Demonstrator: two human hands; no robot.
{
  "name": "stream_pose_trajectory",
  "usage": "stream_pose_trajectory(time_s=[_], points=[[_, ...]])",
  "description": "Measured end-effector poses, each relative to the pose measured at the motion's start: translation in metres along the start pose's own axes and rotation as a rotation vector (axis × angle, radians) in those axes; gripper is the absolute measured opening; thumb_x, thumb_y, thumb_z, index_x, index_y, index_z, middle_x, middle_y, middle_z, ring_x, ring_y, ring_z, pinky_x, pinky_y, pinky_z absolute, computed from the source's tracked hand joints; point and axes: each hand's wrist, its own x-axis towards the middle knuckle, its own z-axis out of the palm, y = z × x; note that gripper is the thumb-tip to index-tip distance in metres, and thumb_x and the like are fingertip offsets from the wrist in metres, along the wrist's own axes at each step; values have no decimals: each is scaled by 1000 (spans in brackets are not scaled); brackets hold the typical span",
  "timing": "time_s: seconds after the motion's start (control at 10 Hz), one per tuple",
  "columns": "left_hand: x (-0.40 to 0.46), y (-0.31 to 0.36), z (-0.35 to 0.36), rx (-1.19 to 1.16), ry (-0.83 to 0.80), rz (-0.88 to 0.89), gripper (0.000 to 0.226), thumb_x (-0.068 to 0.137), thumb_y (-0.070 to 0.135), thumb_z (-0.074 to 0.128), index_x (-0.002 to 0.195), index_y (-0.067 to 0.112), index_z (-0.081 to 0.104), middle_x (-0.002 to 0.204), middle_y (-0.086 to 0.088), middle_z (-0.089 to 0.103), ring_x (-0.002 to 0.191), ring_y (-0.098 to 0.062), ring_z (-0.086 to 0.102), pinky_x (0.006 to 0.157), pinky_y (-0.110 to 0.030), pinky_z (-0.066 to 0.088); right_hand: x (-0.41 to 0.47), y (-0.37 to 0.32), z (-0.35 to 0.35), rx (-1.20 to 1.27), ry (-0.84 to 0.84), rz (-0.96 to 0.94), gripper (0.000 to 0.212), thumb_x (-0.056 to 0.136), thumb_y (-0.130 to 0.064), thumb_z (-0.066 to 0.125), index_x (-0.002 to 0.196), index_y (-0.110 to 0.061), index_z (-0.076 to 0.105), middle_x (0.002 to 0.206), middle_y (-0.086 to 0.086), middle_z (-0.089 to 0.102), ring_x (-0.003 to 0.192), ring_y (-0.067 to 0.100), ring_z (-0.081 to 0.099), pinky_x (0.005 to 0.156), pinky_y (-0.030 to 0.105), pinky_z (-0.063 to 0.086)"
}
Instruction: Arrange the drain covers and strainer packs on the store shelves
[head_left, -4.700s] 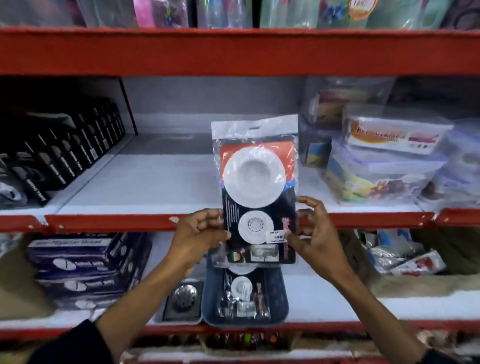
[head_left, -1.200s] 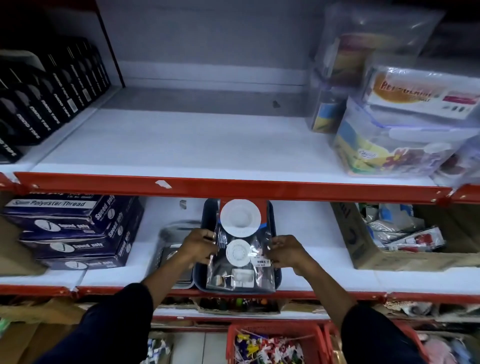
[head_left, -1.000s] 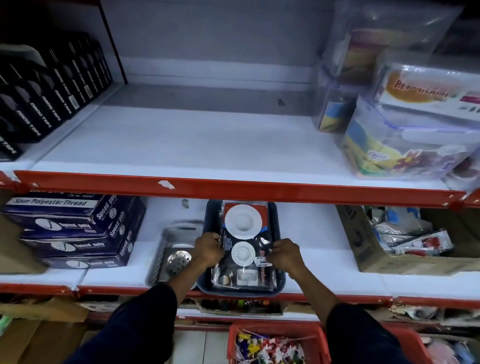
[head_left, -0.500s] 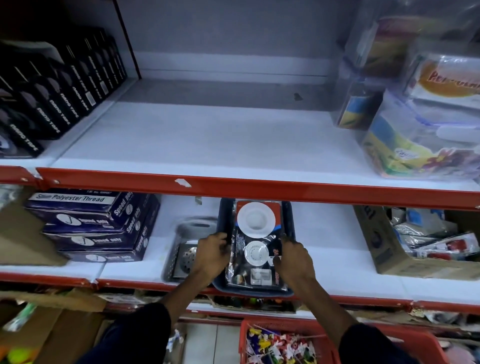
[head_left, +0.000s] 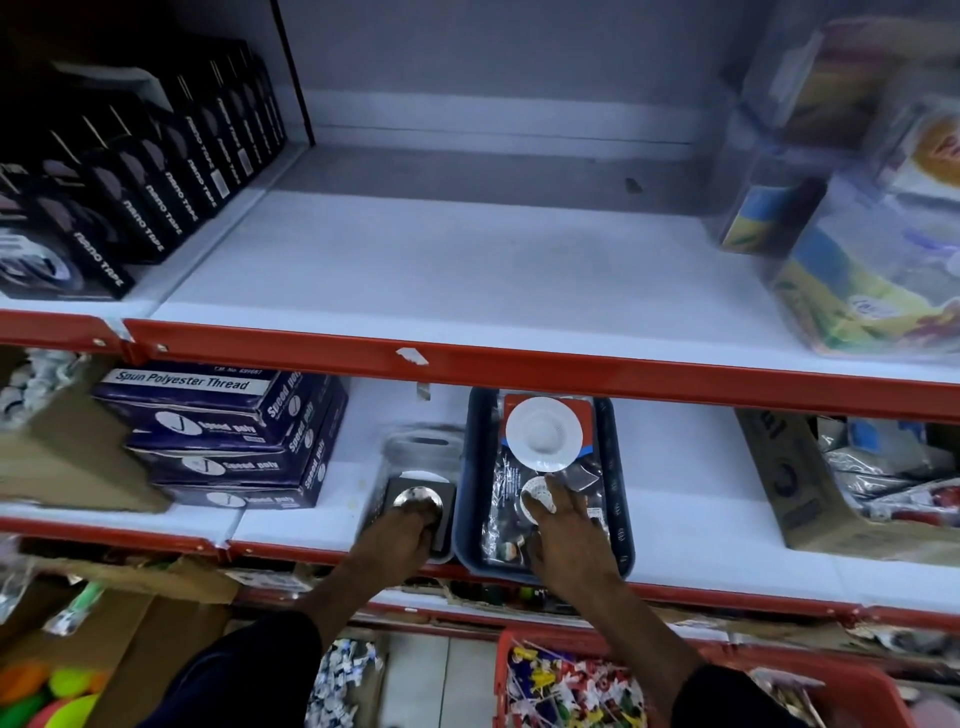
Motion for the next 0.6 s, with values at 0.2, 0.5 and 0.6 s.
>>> stream_pose_trajectory(time_s=[0.2, 0.5, 0.6], points=[[-12, 2, -4, -49, -14, 37, 36, 84, 26, 39, 97, 20, 71, 100, -1, 76, 83, -15, 71, 80, -34, 61, -15, -14, -12, 20, 25, -75, 36, 85, -17, 53, 117, -27, 68, 119, 3, 66, 106, 24, 63, 84, 38, 57], [-29, 4, -7, 11, -66, 56, 33, 82, 29, 50, 103, 19, 74, 105, -1, 76, 98, -16, 68, 92, -38, 58, -30, -26, -14, -53, -90, -48, 26, 75, -12, 56, 92, -15, 76, 93, 12, 75, 92, 30, 69, 81, 34, 54], [-34, 4, -6, 29, -77, 51, 43, 79, 35, 48, 116, 25, 68, 117, -3, 71, 111, -20, 63, 97, -40, 55, -33, -26, -14, -27, -99, -34, 28, 75, -12, 57, 94, -16, 76, 95, 12, 75, 93, 29, 69, 81, 34, 55]])
